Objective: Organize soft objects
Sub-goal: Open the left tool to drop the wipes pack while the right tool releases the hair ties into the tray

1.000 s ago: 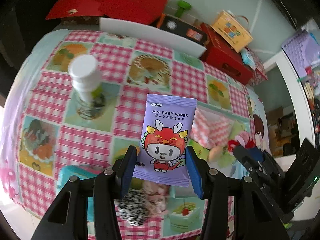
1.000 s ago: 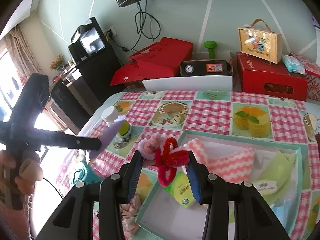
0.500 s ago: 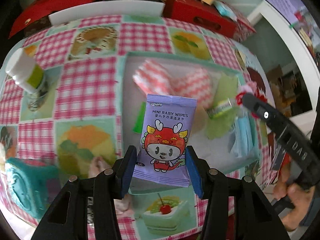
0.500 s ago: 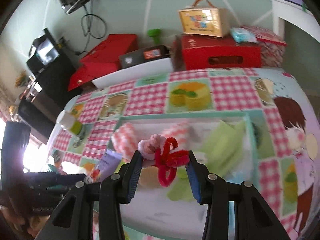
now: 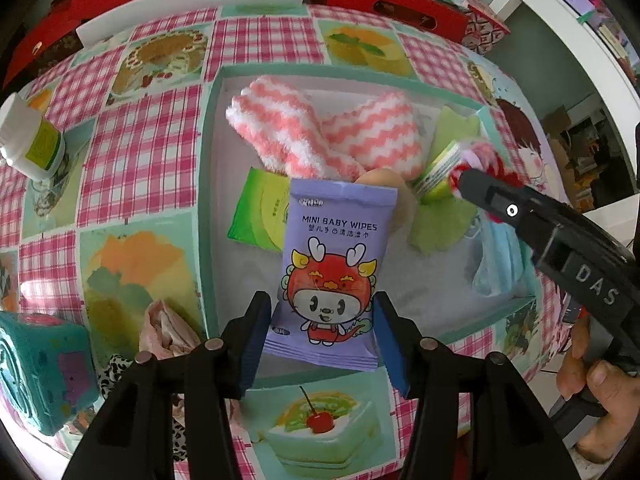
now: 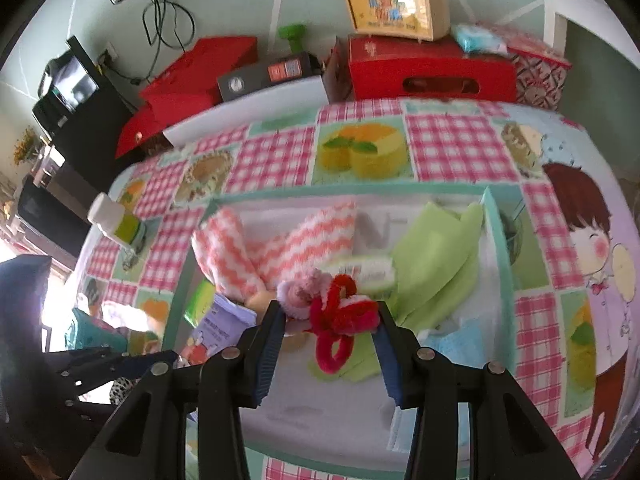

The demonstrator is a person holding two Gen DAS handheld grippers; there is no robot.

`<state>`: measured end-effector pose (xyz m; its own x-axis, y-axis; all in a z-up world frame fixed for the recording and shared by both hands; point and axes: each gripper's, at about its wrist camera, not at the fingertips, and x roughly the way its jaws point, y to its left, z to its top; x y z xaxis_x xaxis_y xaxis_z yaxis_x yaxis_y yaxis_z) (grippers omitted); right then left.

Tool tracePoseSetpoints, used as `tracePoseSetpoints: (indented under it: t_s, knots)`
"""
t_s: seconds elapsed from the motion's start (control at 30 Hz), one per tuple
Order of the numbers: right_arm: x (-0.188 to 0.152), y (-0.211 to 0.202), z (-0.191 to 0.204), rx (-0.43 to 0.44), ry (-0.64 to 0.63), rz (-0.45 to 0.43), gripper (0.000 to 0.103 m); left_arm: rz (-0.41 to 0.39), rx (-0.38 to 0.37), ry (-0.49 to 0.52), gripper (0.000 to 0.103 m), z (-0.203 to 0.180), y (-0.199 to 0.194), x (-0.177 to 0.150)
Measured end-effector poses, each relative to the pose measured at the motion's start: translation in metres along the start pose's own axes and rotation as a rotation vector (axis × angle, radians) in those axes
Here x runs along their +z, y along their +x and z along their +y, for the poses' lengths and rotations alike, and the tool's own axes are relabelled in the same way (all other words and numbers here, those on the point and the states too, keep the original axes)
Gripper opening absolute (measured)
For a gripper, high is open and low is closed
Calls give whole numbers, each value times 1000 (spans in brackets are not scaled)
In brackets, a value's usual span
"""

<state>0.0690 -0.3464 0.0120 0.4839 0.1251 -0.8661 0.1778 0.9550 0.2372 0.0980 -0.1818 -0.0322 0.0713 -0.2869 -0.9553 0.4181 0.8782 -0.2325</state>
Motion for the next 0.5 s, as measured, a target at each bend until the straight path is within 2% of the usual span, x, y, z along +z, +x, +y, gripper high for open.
tracePoseSetpoints:
  t_s: [0.2,0.3,0.5]
  knots:
    - [-6,17,-2,-20,8,63,47,26,14,-9,54,0,7,1]
    - [-6,17,-4,-28,10,68,48,25,15,-7,64,-4,6,4]
    - [-5,15,-5,-50,16,65,52,18,0,-4,70,-4,-5,3]
